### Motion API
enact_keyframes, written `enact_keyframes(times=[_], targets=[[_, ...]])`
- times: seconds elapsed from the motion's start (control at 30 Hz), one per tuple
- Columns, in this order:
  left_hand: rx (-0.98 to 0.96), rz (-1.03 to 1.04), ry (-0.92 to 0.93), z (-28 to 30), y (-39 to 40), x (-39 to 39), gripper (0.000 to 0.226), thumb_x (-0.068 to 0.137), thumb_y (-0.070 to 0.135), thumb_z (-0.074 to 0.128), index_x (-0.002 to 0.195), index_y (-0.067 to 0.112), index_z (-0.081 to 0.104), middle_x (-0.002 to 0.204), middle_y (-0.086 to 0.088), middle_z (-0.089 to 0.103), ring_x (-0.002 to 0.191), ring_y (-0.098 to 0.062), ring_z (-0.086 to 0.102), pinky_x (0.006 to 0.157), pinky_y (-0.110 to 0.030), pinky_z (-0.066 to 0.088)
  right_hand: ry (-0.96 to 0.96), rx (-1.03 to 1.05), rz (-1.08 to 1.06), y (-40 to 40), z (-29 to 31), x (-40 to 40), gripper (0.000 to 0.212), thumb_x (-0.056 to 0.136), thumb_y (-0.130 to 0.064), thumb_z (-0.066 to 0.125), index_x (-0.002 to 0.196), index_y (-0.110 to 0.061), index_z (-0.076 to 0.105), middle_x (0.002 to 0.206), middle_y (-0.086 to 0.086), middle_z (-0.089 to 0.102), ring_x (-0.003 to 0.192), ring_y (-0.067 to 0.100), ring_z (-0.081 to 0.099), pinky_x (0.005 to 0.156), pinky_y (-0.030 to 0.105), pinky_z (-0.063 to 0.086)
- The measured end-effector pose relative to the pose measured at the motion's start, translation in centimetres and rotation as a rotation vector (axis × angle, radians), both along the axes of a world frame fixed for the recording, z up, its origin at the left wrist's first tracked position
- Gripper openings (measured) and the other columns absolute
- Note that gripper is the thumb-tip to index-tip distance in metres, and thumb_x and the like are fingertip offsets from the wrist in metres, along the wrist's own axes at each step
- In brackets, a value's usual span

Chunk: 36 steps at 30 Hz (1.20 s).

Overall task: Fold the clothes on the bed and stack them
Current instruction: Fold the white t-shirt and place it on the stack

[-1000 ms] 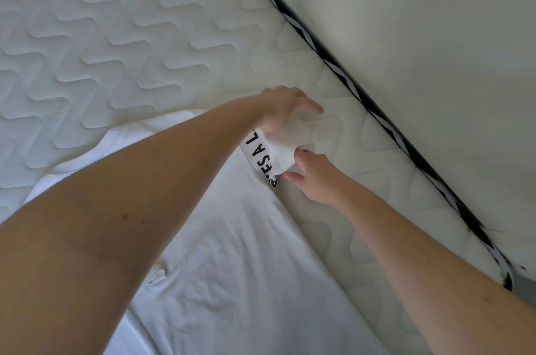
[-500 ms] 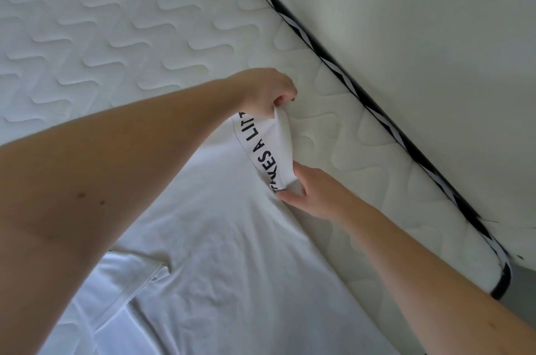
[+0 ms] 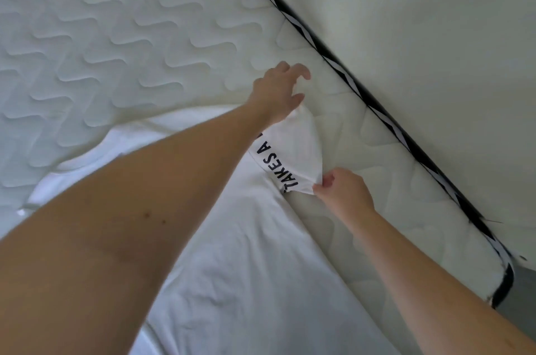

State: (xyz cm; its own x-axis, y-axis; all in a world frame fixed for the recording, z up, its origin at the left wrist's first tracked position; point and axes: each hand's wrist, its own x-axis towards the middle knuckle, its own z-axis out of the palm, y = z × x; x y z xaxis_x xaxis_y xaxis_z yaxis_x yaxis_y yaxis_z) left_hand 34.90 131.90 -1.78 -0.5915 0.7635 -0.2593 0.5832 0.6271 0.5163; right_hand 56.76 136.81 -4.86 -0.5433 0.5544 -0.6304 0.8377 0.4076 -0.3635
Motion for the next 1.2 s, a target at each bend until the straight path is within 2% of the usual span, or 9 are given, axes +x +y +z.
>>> enact_keyframes(times=[0.13,0.23,0.4,0.57,0.73,0.83,0.93,1.1,1.2], targets=[[0.069,0.131,0.064,-2.1,-1.1,2.2,0.035,0.097,0.018,0.050,0.131,0.026,0.050,0.123,-0.001,0.055,0.114,-0.022,0.051,0.098,-0.040,0.038,0.056,-0.126,-0.068,0.4,0.1,-0.4,0.012,0.081,-0.027,0.070,0.085,-0.021,0.060,0.085,0.000,0.064,0.084,0.021,0.062,0.064,0.027,0.042],[-0.106,0.125,0.174,-4.2,-3.6,2.0,0.036,0.099,0.029,0.047,0.135,0.024,0.048,0.130,-0.004,0.054,0.123,-0.027,0.047,0.102,-0.041,0.031,0.285,-0.264,-0.298,-0.2,0.5,-2.2,0.023,0.092,-0.034,0.059,0.092,-0.012,0.066,0.082,0.005,0.066,0.085,0.024,0.062,0.073,0.030,0.043],[-0.370,0.053,0.264,-4.6,-4.8,-0.1,0.042,0.092,0.040,0.057,0.130,0.021,0.053,0.130,-0.007,0.051,0.125,-0.030,0.042,0.104,-0.043,0.026,0.286,-0.314,-0.434,0.3,-0.5,-5.0,0.036,0.089,-0.037,0.063,0.110,-0.008,0.063,0.105,0.004,0.066,0.098,0.023,0.062,0.088,0.032,0.048],[-0.522,-0.129,0.176,-2.9,-2.5,-1.7,0.042,0.078,0.024,0.066,0.120,0.025,0.057,0.109,-0.006,0.053,0.114,-0.031,0.049,0.097,-0.040,0.032,0.301,-0.354,-0.373,0.9,-0.1,-5.3,0.011,0.082,-0.022,0.072,0.081,-0.014,0.067,0.092,0.013,0.073,0.088,0.031,0.069,0.084,0.044,0.054],[-0.468,-0.179,-0.140,-1.6,-0.1,-2.1,0.063,0.080,0.061,0.066,0.129,0.024,0.048,0.109,0.005,0.046,0.097,-0.020,0.048,0.077,-0.033,0.036,0.282,-0.398,-0.342,1.5,-1.4,-4.6,0.039,0.076,-0.016,0.078,0.109,-0.007,0.061,0.101,0.007,0.071,0.093,0.023,0.068,0.085,0.039,0.054],[-0.310,-0.092,-0.126,-2.1,1.2,-2.0,0.025,0.096,0.033,0.057,0.114,0.016,0.060,0.106,-0.002,0.055,0.090,-0.020,0.050,0.066,-0.026,0.036,0.315,-0.505,-0.419,1.0,-2.0,-4.3,0.060,0.073,-0.018,0.084,0.119,-0.013,0.048,0.106,-0.001,0.066,0.092,0.014,0.065,0.078,0.029,0.052],[-0.149,0.060,-0.228,-2.4,1.9,-1.4,0.038,0.090,-0.001,0.042,0.120,0.013,0.061,0.115,-0.002,0.063,0.093,-0.016,0.055,0.068,-0.019,0.039,0.336,-0.494,-0.457,0.8,-2.7,-4.4,0.061,0.075,-0.013,0.081,0.125,-0.014,0.045,0.110,0.001,0.064,0.090,0.013,0.063,0.075,0.027,0.049],[-0.093,0.019,-0.285,-1.9,2.5,-0.5,0.036,0.089,0.002,0.042,0.098,0.017,0.073,0.068,0.004,0.050,0.054,-0.010,0.044,0.038,-0.010,0.028,0.320,-0.493,-0.328,0.6,-2.4,-4.6,0.050,0.080,-0.017,0.077,0.121,-0.022,0.049,0.105,-0.010,0.061,0.086,0.000,0.058,0.060,0.013,0.042],[-0.112,0.000,-0.274,-1.5,2.2,-0.5,0.032,0.088,0.004,0.046,0.079,0.024,0.069,0.068,0.008,0.050,0.059,-0.011,0.047,0.046,-0.014,0.034,0.322,-0.479,-0.326,0.1,-2.2,-5.1,0.035,0.081,-0.014,0.076,0.113,-0.012,0.063,0.105,0.003,0.070,0.086,0.014,0.066,0.062,0.020,0.049]])
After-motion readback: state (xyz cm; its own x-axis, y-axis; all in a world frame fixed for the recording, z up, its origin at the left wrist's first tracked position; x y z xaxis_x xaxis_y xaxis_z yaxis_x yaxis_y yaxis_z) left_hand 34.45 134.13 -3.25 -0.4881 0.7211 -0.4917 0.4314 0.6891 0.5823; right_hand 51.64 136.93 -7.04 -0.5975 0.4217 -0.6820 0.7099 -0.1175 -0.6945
